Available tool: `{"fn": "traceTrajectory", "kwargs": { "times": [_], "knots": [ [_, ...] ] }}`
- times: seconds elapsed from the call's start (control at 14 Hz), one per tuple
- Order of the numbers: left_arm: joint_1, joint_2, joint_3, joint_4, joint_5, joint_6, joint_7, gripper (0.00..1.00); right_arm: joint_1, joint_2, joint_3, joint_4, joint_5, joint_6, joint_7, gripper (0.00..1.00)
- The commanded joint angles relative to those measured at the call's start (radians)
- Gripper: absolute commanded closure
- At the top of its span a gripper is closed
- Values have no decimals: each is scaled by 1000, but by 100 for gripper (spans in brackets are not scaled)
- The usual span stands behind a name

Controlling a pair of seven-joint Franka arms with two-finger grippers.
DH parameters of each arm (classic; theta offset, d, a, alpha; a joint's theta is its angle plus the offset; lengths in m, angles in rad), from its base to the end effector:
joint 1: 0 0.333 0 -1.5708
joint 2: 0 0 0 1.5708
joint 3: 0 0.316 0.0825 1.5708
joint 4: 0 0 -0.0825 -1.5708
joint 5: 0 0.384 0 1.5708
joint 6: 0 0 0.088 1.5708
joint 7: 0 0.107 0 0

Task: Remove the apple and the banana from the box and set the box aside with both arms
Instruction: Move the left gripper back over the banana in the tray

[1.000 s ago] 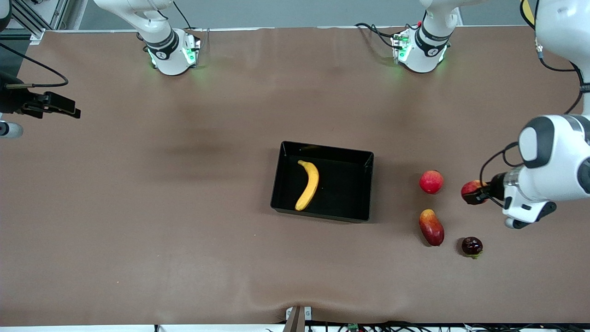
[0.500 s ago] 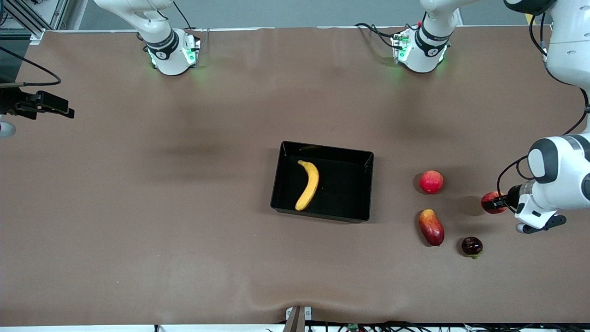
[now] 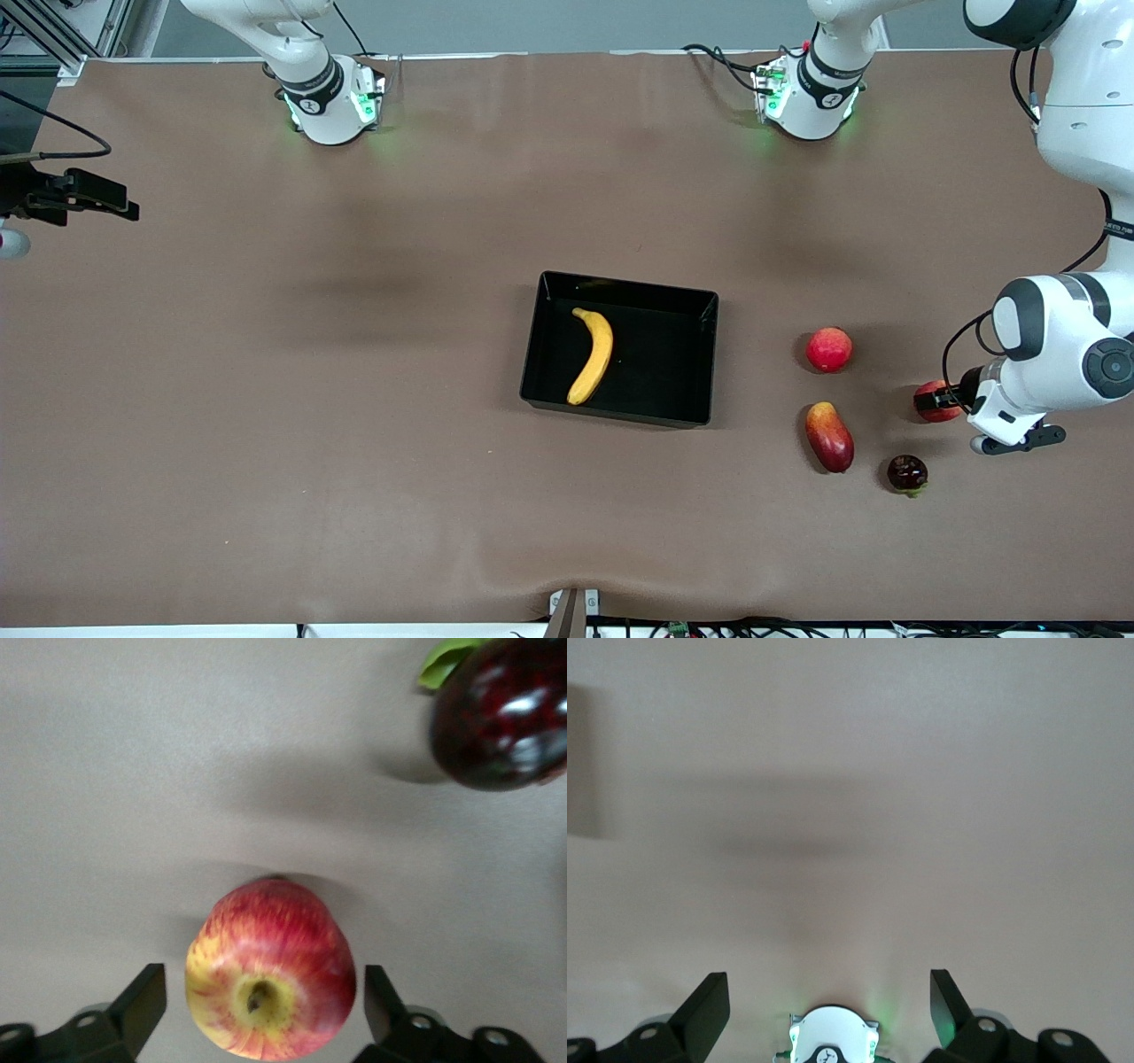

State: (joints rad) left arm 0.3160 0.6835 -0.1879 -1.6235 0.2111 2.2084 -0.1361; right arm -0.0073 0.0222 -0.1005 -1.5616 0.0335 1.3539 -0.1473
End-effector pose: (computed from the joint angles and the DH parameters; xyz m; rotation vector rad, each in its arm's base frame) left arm 0.6733 0.1089 0.2205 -3.0837 -0.2589 0.1272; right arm 0.5332 -0.0529 0.6005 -3.0616 -0.0654 0.3444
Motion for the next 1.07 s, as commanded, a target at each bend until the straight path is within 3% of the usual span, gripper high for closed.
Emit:
{"fn": "traceTrajectory", "kwargs": {
  "times": [0.0, 0.21, 0.57, 0.79, 1.0],
  "knots": [
    [-2, -108, -66, -6, -16, -137, -5, 0, -11, -8, 5, 5, -4, -22, -20, 0],
    [-5, -199, -177, -3, -41, -264, -104, 0, -16, -7, 5, 3, -4, -19, -20, 0],
    [-41, -194, -381, -4, -39, -293, -194, 0, -26, 1, 7, -3, -4, -15, -21, 0],
    [-208, -171, -383, 2, -22, -219, -302, 0, -17, -2, 10, 5, -3, -13, -21, 0],
    [-339, -87, -377, 42, 5, -125, -426, 0, -16, -1, 10, 5, -3, 7, -21, 0]
  ]
}}
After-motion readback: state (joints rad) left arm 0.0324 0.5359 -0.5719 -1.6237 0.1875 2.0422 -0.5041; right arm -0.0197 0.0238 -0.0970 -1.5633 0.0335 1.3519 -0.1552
